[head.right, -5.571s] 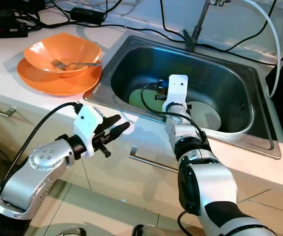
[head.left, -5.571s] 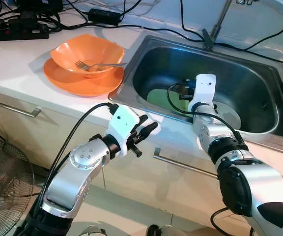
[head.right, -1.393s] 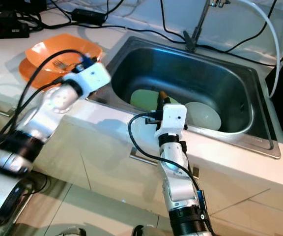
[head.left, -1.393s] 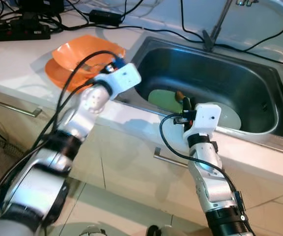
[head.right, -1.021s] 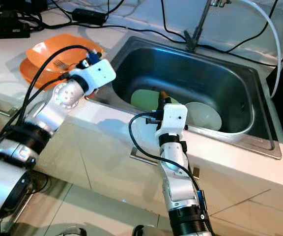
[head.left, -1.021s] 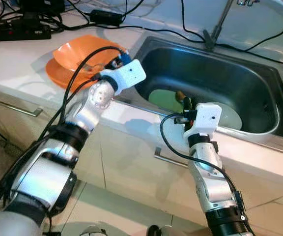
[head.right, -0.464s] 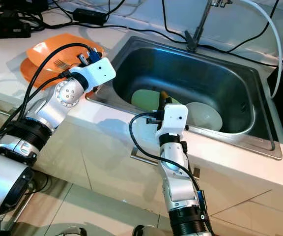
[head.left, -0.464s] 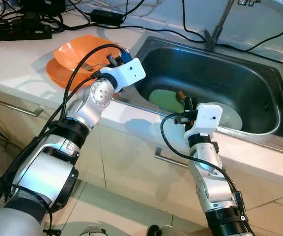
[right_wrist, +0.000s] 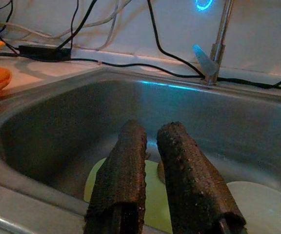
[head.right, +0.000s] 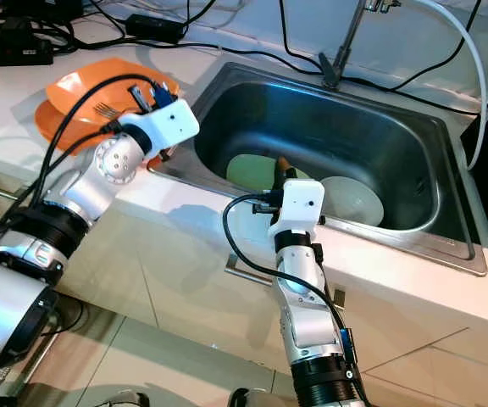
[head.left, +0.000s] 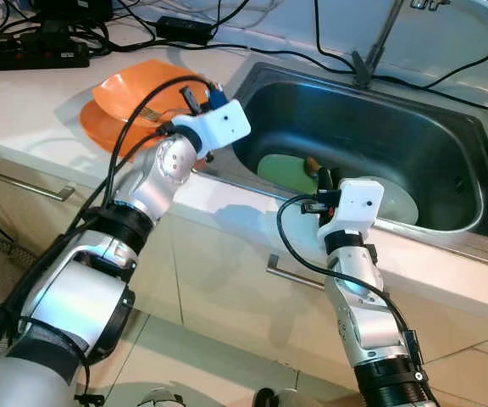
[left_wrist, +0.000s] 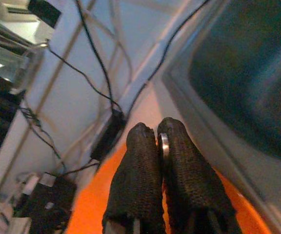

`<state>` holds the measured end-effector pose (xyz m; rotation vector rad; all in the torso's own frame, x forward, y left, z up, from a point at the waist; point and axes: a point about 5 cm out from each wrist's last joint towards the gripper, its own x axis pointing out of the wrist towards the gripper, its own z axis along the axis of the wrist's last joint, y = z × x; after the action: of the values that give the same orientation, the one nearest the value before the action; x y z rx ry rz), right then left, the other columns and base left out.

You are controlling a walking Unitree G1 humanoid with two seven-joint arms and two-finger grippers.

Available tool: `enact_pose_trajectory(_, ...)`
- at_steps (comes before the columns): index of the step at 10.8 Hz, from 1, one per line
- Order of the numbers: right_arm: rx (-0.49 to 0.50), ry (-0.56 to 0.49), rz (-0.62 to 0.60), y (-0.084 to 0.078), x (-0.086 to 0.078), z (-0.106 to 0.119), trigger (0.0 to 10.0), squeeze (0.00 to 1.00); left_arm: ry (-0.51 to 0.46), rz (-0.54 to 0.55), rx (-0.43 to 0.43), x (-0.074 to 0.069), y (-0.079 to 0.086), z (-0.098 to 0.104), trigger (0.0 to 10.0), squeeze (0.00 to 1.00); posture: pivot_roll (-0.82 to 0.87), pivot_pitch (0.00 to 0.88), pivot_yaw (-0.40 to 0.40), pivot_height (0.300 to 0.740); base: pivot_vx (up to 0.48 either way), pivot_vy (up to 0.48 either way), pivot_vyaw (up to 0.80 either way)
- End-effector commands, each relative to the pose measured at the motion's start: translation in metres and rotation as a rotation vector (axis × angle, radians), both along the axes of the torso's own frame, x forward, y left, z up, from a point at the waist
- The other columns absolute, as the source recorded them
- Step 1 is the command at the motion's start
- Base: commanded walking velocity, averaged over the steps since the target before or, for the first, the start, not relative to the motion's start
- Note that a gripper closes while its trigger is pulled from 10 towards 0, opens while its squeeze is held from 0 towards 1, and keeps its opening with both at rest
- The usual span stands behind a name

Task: Kitchen organization

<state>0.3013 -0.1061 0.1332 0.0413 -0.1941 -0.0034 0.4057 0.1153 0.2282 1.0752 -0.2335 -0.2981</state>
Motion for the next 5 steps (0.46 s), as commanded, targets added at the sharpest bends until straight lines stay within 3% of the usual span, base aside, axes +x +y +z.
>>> enact_pose_trajectory(1,-0.009,0.059,-0.013,-0.003,-0.002,-0.013,10.0,0.00,-0.017,-0.023,0.019,0.000,-0.006,0.005,0.0,0.00,0.00,0.092,-0.085,0.740,0.000,0.000,0.00)
enact_pose_trajectory(3,-0.009,0.059,-0.012,-0.003,-0.002,-0.013,10.0,0.00,-0.048,-0.038,0.049,-0.001,-0.009,0.009,0.0,0.00,0.00,0.092,-0.085,0.740,0.000,0.000,0.00)
enact_pose_trajectory(5,-0.008,0.060,-0.012,-0.003,-0.002,-0.013,10.0,0.00,-0.133,-0.069,0.141,-0.004,-0.014,0.018,0.0,0.00,0.00,0.089,-0.086,0.740,0.000,0.000,0.00)
